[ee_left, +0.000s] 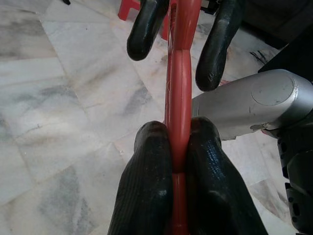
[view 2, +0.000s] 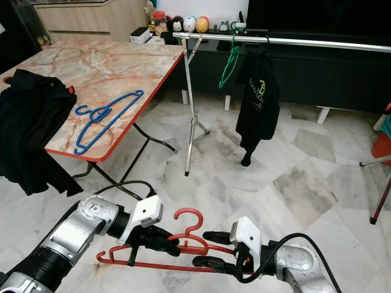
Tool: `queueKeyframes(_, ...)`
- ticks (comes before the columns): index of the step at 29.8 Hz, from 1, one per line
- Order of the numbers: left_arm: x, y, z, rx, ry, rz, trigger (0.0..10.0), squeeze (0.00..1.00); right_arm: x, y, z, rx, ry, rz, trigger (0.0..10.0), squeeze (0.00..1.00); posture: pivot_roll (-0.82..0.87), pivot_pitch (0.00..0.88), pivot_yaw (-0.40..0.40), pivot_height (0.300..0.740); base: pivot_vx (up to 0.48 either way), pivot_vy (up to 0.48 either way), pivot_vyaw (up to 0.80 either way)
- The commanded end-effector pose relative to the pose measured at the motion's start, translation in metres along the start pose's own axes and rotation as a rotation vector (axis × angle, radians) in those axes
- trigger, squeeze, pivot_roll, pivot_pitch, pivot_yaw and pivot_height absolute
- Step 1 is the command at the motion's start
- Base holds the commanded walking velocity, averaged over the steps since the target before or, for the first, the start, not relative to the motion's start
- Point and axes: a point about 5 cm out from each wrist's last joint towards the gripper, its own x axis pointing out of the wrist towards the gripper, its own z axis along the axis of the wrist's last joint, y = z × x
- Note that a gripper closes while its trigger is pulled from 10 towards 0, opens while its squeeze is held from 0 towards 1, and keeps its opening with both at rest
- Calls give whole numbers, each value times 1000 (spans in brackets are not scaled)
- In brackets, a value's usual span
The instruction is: Hang hanger
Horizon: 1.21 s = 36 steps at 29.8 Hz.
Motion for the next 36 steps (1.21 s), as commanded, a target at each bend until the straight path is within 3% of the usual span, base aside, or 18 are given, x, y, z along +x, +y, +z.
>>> queueKeyframes(1,-1,-2,3,12,-13,-13,10000,0,1,-1,2,-13,-4,2,0,0,-65,0,55,740,0,0,0)
queueKeyframes(23,-2,0,5,21,-26,12,10000,0,2,-1,3,-1,-30,4,0,0,-63,0,58,740,0,0,0)
queueKeyframes(24,-3,1,5,21,-27,16,10000,1000,3,-1,3,-1,-30,5,0,0,-63,0,58,740,0,0,0)
queueKeyframes(36,-3,5,8,10,-61,47,10000,1000,3,0,3,8,-34,18,0,0,-63,0,58,740,0,0,0)
